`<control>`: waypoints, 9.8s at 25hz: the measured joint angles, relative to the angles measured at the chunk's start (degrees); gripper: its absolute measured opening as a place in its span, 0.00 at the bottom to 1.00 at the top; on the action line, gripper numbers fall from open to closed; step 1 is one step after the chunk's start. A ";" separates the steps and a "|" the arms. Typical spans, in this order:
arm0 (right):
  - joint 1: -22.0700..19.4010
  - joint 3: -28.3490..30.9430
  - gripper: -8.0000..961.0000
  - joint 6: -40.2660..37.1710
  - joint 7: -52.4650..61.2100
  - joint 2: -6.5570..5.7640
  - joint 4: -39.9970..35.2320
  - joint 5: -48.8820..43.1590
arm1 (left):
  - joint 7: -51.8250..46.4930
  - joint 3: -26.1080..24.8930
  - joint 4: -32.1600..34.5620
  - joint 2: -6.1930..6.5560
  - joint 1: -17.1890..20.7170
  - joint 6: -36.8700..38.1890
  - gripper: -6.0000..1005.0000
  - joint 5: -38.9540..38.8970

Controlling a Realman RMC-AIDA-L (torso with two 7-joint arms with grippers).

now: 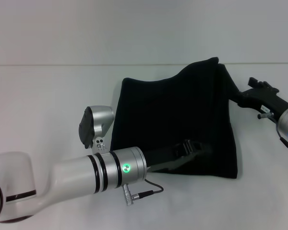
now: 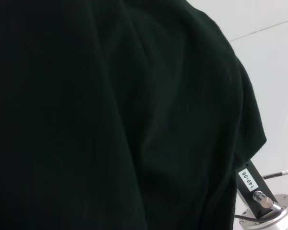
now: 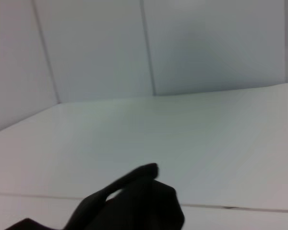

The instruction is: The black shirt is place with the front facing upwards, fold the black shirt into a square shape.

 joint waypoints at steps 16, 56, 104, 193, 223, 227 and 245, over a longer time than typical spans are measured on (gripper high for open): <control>-1.21 5.93 0.98 0.70 -0.02 -0.04 -0.09 -0.04 | 0.13 -0.20 -0.19 0.00 0.10 -0.81 0.05 -0.37; -7.56 -4.06 0.98 -17.57 0.13 -0.09 0.15 -11.88 | -1.96 3.21 31.14 3.22 12.61 39.25 0.93 -0.54; -16.28 -1.89 0.98 -32.97 0.67 -0.88 -6.75 -33.41 | -32.19 12.33 32.91 3.25 7.32 10.55 0.93 13.02; -16.03 -1.00 0.98 -34.04 1.29 -0.79 -7.55 -33.20 | -27.57 24.35 35.74 0.71 4.31 -0.89 0.84 12.56; -15.86 0.48 0.98 -34.39 1.29 -0.83 -7.96 -32.88 | -26.55 20.46 41.05 0.68 13.44 8.39 0.14 3.62; -15.55 1.23 0.98 -34.15 1.29 -0.76 -8.31 -32.88 | -23.81 14.28 40.85 0.50 17.54 14.31 0.14 3.00; -14.27 2.19 0.98 -33.69 1.29 -0.79 -8.34 -32.89 | -15.79 3.76 37.25 0.35 25.52 25.97 0.14 3.61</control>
